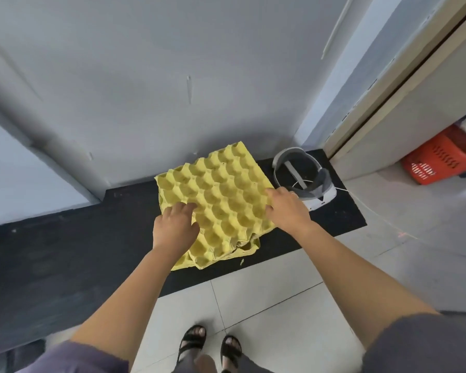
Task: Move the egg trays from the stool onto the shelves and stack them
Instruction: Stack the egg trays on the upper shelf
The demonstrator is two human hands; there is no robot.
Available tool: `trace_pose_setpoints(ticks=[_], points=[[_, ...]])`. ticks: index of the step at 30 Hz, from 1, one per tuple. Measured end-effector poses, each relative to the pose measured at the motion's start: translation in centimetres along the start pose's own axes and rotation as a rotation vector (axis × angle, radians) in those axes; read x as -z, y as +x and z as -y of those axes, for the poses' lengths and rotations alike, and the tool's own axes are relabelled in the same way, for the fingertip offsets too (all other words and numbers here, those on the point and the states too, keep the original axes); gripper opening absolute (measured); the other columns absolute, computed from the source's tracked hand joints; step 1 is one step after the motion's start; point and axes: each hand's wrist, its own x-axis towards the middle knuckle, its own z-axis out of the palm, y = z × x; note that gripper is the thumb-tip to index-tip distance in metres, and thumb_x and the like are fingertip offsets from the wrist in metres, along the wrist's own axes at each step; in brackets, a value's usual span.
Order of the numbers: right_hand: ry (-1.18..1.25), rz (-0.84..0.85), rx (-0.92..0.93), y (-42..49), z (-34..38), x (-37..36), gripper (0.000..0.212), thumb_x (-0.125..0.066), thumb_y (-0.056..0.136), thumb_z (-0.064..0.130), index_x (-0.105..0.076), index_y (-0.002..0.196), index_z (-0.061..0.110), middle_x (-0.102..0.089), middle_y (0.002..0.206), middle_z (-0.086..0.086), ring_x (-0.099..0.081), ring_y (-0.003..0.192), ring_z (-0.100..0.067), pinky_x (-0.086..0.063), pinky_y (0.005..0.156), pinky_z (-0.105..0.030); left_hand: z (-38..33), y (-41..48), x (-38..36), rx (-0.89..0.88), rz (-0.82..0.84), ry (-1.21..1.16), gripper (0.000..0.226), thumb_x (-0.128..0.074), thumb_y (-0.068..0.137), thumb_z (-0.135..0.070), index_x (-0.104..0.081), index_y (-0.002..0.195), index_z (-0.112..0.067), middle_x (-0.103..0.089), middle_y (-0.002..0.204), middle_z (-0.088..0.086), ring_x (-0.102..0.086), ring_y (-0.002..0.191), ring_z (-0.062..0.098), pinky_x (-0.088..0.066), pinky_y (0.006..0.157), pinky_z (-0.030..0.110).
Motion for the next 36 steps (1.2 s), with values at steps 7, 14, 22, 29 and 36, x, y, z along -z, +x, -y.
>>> trace_pose_setpoints(ticks=[7, 14, 22, 29, 36], points=[[0.085, 0.036, -0.125, 4.5, -2.6, -5.2, 0.062, -0.047, 0.096, 0.023, -0.018, 0.149, 0.01, -0.034, 0.143, -0.018, -0.038, 0.129, -0.04, -0.037, 0.101, -0.047, 0.2, 0.3, -6.7, 0.2, 0.059, -0.083, 0.067, -0.052, 0.086, -0.017, -0.022, 0.146, -0.025, -0.019, 0.151, 0.01, -0.023, 0.138, 0.031, -0.035, 0.104, 0.043], [0.086, -0.146, -0.208, 5.8, -3.0, -7.1, 0.058, -0.055, 0.095, 0.022, -0.029, 0.144, 0.003, -0.045, 0.134, -0.02, -0.043, 0.124, -0.039, -0.04, 0.098, -0.043, 1.0, -0.3, -9.4, 0.478, -0.104, -0.632, 0.064, -0.06, 0.084, -0.017, -0.029, 0.139, -0.018, -0.033, 0.139, 0.01, -0.044, 0.119, 0.033, -0.044, 0.083, 0.042], [0.237, -0.148, -0.212, 6.9, -3.3, -5.0, 0.031, -0.063, 0.084, 0.023, -0.054, 0.108, 0.006, -0.055, 0.111, -0.017, -0.054, 0.104, -0.039, -0.04, 0.079, -0.037, 0.9, 0.2, -8.6, 0.5, -0.093, -0.534, 0.033, -0.065, 0.085, -0.015, -0.054, 0.112, 0.001, -0.044, 0.122, 0.016, -0.051, 0.102, 0.033, -0.038, 0.073, 0.033], [0.562, -0.184, -0.262, 6.5, -3.5, -3.8, 0.006, -0.05, 0.085, 0.013, -0.056, 0.085, 0.01, -0.054, 0.081, -0.006, -0.051, 0.079, -0.027, -0.034, 0.059, -0.031, 1.4, 0.7, -7.9, 0.502, -0.057, -0.563, 0.034, -0.065, 0.085, -0.017, -0.054, 0.114, -0.003, -0.056, 0.113, 0.018, -0.056, 0.095, 0.034, -0.044, 0.074, 0.036], [0.514, -0.257, -0.245, 6.3, -3.5, -2.4, 0.025, -0.049, 0.098, 0.02, -0.058, 0.12, 0.011, -0.06, 0.12, -0.012, -0.053, 0.112, -0.032, -0.042, 0.086, -0.037, 1.4, 0.1, -6.7, 0.484, -0.057, -0.681, 0.03, -0.059, 0.09, -0.013, -0.052, 0.117, -0.003, -0.058, 0.113, 0.014, -0.051, 0.09, 0.025, -0.04, 0.074, 0.032]])
